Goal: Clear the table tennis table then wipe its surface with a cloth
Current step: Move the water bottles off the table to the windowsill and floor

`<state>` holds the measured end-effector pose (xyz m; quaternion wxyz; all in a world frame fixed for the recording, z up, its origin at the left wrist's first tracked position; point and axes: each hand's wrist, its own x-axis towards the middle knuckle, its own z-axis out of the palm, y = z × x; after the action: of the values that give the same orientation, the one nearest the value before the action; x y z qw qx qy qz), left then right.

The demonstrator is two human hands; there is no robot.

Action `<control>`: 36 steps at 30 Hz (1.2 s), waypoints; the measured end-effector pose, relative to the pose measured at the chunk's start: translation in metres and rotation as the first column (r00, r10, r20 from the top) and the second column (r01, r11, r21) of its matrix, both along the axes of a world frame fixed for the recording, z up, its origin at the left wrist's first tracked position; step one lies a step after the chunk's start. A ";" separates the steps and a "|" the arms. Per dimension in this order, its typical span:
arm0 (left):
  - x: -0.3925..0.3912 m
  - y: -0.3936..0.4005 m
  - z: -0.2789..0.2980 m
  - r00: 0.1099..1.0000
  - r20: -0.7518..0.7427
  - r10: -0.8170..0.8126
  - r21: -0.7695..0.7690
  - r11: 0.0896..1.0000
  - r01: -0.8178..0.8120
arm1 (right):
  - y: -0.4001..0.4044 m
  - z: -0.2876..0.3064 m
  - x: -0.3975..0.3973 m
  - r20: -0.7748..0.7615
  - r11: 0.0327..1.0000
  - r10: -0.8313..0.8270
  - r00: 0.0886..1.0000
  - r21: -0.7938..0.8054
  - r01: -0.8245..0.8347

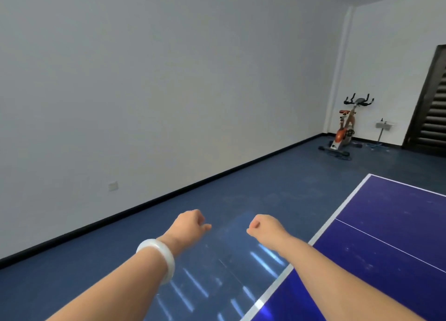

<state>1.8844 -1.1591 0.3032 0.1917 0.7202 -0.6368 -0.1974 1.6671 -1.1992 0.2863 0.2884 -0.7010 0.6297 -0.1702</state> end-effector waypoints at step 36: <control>0.024 -0.821 -0.011 0.833 -0.031 -0.552 0.073 0.830 0.552 | -0.692 0.000 -0.013 0.020 0.853 -0.517 0.856 0.089 0.514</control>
<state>1.9082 -1.9798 0.2926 0.1006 0.5120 -0.8084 -0.2723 1.6537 -1.8908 0.2861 0.2738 -0.4906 0.7943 -0.2310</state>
